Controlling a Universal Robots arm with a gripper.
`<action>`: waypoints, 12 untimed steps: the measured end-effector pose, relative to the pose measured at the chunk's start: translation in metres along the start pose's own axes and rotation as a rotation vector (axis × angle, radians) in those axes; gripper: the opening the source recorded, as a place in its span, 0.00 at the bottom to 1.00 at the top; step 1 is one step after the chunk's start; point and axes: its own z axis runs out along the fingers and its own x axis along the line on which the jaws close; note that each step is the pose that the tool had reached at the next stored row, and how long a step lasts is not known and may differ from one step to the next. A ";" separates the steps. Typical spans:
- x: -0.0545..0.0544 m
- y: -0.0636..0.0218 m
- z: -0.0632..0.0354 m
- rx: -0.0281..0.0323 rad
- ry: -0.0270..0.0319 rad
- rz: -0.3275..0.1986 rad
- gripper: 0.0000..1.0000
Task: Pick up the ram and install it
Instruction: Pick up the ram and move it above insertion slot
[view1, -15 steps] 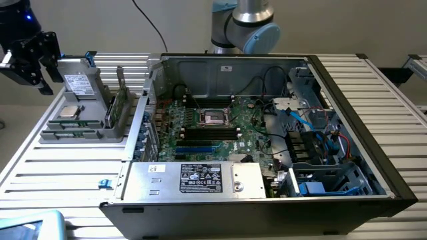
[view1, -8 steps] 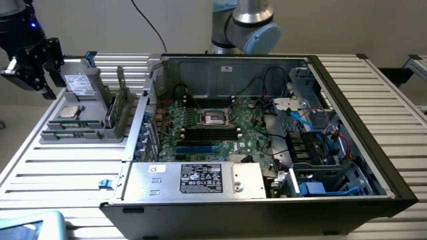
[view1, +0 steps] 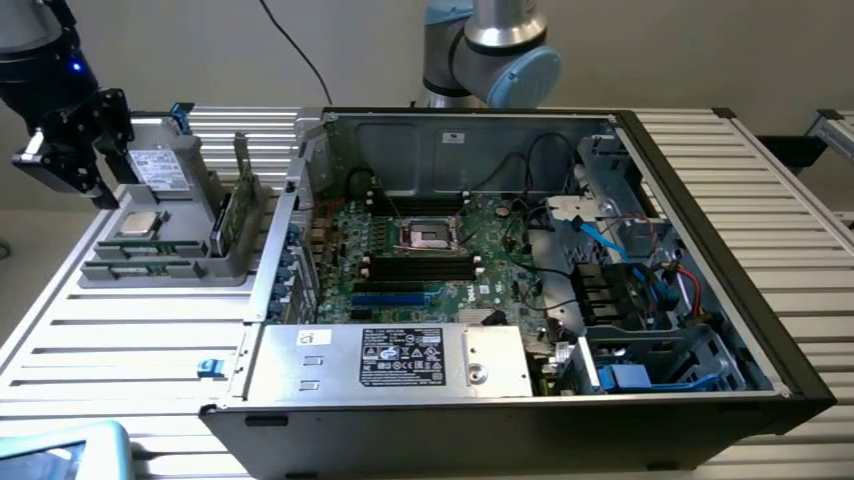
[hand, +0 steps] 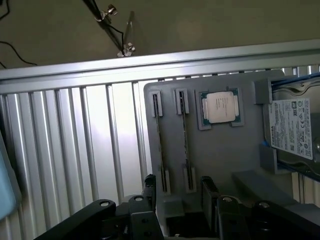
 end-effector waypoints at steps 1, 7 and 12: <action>0.000 0.0000 0.0019 -0.0002 -0.0001 0.000 0.49; 0.002 -0.0010 0.0127 -0.0041 0.0003 -0.001 0.49; 0.007 -0.0037 0.0214 -0.0121 0.0013 -0.001 0.49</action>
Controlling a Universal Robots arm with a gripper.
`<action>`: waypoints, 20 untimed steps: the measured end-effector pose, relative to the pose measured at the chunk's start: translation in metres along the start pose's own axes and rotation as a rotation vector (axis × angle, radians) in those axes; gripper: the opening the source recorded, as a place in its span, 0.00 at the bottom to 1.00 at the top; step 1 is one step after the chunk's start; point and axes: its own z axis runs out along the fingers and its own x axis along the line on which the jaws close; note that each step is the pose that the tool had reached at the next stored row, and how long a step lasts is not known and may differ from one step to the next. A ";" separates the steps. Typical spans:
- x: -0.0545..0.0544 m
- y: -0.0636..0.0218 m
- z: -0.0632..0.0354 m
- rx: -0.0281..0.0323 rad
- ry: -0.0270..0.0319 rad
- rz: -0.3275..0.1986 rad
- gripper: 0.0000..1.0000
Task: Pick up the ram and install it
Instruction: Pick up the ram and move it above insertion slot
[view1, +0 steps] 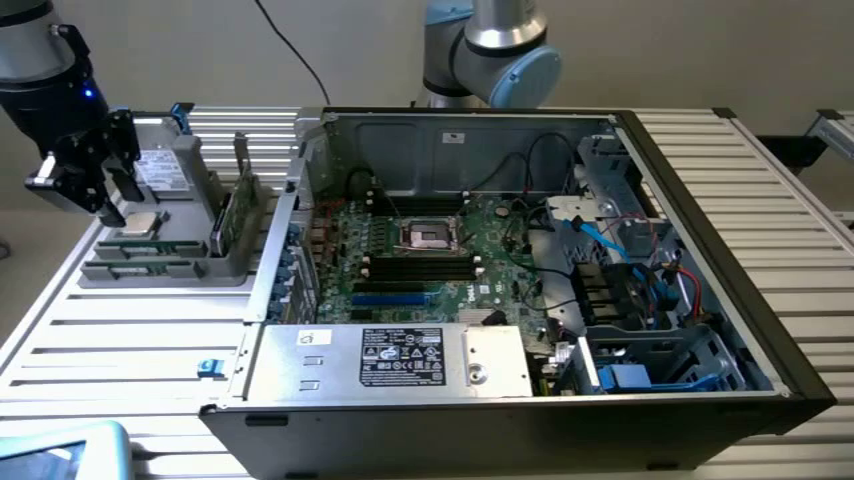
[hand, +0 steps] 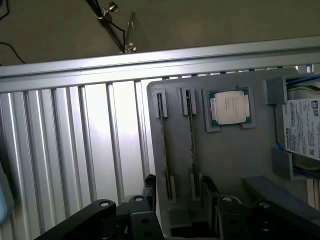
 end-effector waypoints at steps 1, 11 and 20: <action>0.000 -0.0008 0.0018 -0.0004 0.0000 0.000 0.49; 0.000 -0.0021 0.0198 -0.0005 0.0001 -0.002 0.49; 0.001 -0.0026 0.0363 -0.0005 0.0021 -0.030 0.49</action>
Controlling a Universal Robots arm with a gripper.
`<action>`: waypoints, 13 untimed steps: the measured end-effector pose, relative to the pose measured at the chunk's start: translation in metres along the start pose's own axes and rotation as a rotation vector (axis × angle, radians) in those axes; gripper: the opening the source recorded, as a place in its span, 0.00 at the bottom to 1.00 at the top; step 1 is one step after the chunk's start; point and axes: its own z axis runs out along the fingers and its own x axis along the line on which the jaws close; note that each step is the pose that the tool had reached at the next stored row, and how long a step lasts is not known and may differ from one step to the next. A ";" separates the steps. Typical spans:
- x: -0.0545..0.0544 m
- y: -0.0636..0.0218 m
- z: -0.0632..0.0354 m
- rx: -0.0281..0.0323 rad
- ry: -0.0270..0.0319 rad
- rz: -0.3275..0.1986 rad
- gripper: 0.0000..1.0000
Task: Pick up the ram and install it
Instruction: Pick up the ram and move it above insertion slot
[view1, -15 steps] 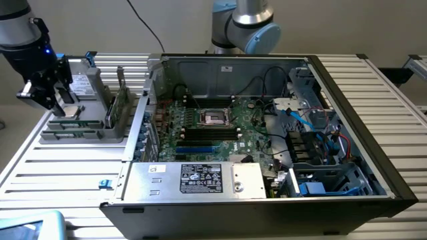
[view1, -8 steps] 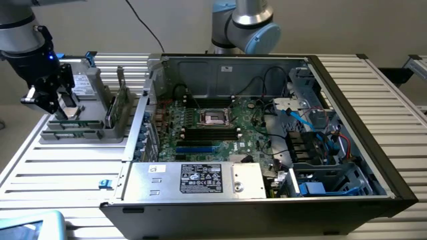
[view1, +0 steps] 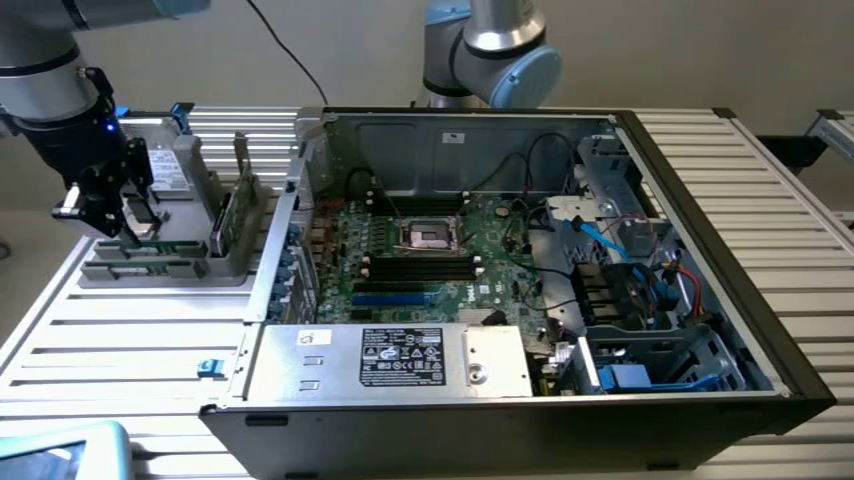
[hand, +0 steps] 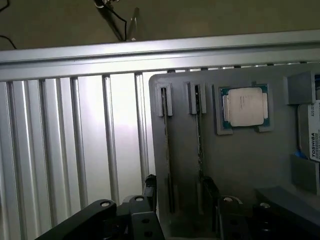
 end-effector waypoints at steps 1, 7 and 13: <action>0.000 0.0000 0.0018 0.0001 0.0000 0.000 0.49; 0.002 -0.0005 0.0127 -0.0001 0.0001 -0.001 0.49; 0.004 -0.0008 0.0235 0.0000 0.0001 0.000 0.49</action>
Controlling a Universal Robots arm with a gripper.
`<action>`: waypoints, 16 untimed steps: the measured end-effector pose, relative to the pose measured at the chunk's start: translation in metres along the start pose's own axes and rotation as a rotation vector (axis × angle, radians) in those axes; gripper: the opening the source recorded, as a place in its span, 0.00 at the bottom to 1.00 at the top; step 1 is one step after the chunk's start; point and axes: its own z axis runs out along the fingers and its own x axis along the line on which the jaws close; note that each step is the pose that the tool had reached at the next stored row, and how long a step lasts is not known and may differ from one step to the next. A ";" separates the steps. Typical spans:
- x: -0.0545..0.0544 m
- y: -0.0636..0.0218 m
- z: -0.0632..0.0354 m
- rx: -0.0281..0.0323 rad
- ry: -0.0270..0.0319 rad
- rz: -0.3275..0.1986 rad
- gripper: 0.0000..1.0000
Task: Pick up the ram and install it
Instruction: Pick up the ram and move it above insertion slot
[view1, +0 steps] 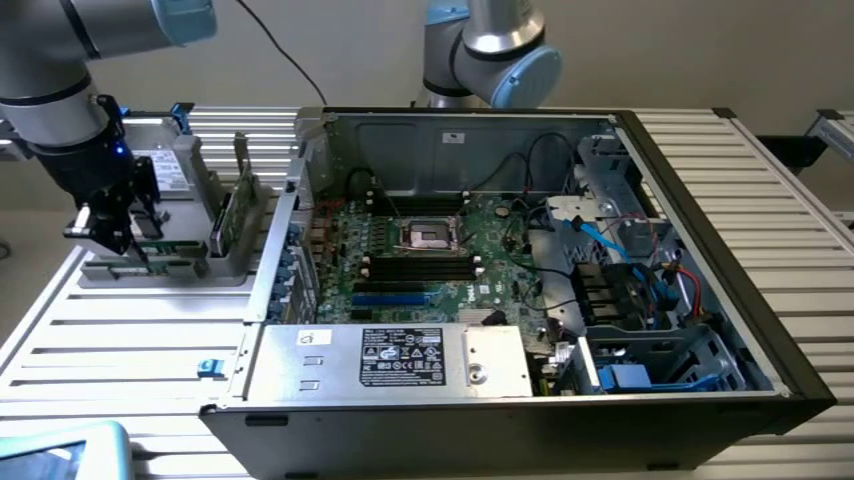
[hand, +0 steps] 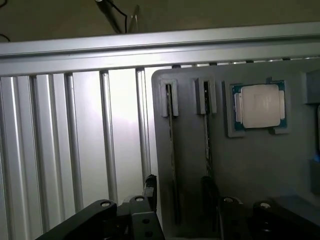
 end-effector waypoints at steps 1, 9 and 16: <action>0.000 -0.0001 0.0019 0.0001 -0.0001 0.000 0.49; 0.000 -0.0005 0.0164 0.0002 0.0010 0.000 0.49; 0.000 0.0013 0.0226 0.0001 0.0045 0.000 0.49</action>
